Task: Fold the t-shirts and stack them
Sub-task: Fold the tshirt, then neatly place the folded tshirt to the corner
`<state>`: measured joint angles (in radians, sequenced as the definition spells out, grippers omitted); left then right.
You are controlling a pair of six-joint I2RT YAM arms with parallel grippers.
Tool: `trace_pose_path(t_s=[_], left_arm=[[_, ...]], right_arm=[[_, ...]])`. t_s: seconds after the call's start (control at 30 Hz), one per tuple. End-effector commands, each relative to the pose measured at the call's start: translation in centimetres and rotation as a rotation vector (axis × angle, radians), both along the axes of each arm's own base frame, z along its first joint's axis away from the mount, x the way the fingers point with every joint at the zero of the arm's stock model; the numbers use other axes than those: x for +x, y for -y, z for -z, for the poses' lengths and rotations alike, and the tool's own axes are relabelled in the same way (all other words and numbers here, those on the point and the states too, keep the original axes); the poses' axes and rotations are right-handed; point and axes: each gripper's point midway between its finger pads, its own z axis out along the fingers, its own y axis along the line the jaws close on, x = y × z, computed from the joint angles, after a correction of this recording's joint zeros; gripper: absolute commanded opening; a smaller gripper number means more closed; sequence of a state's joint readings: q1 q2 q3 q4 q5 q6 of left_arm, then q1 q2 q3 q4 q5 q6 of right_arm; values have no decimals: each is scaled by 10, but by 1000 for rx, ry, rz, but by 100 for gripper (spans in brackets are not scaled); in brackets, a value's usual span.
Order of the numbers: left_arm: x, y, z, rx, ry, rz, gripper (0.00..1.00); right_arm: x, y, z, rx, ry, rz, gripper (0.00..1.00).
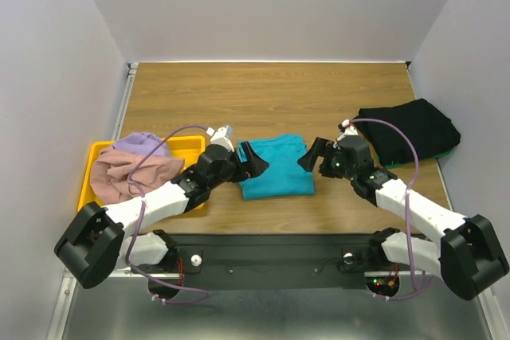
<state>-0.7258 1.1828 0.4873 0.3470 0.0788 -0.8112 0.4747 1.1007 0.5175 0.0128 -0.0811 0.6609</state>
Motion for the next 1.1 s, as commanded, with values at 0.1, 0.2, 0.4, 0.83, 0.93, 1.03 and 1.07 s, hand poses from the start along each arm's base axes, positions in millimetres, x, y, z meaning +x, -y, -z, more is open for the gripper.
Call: trace_pose_path(t_s=[0.1,0.2,0.4,0.83,0.93,1.03,1.07], left_arm=[[49,-18,-24,137,121,-134,99],[64,0,-28,152,130,-89,99],[79,-6,17,238,34,-124,99],[91,-27,66,276,-82,-184,98],[91,-34,55,284,-63,-208,99],[92,-46,33,297,-21,-256,98],[90,-49,18,284,7,-265,98]], right_arm=[[7,4,0,-85,-13,-4,100],[14,3,10,-115,-40,-1,100],[26,-1,33,-168,-106,2,98],[29,-10,74,-244,-207,-1,66],[28,-12,84,-266,-227,1,47],[28,-13,89,-277,-240,7,30],[28,-13,90,-282,-239,3,26]])
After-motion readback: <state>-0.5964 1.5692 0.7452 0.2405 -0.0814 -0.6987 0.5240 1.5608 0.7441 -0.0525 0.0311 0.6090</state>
